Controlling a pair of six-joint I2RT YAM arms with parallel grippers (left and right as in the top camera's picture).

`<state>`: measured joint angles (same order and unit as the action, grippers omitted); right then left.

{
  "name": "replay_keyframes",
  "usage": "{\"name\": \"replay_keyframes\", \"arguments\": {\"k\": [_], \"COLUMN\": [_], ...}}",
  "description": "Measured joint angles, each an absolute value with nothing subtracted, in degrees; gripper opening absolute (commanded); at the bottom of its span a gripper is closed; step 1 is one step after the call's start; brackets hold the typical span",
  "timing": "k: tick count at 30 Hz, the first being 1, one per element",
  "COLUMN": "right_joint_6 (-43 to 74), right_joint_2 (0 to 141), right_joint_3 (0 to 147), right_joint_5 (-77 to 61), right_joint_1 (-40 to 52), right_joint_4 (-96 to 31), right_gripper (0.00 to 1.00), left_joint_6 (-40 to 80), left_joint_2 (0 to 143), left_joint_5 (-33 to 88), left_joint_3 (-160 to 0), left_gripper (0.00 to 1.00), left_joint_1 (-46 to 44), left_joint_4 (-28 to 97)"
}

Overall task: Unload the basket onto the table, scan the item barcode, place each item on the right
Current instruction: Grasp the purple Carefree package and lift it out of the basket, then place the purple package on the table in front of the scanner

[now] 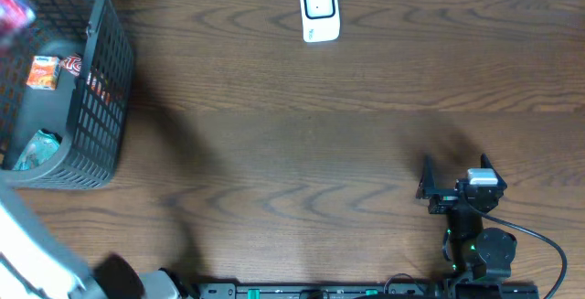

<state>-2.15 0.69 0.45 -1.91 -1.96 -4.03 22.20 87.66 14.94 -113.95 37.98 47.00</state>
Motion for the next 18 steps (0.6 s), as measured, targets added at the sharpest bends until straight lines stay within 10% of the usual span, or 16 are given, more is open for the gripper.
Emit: {"name": "replay_keyframes", "arguments": {"k": [18], "right_joint_6": [-2.2], "right_joint_2": [0.7], "right_joint_3": [0.4], "right_joint_5": [-1.9], "right_joint_1": [-2.0], "right_joint_4": [-4.0], "right_gripper": [0.99], "left_joint_6": [20.9], "left_joint_2": [90.1], "left_joint_5": [27.4], "left_joint_3": [-110.5], "left_gripper": [0.07], "left_joint_1": [-2.3], "left_joint_4": [53.4]}}
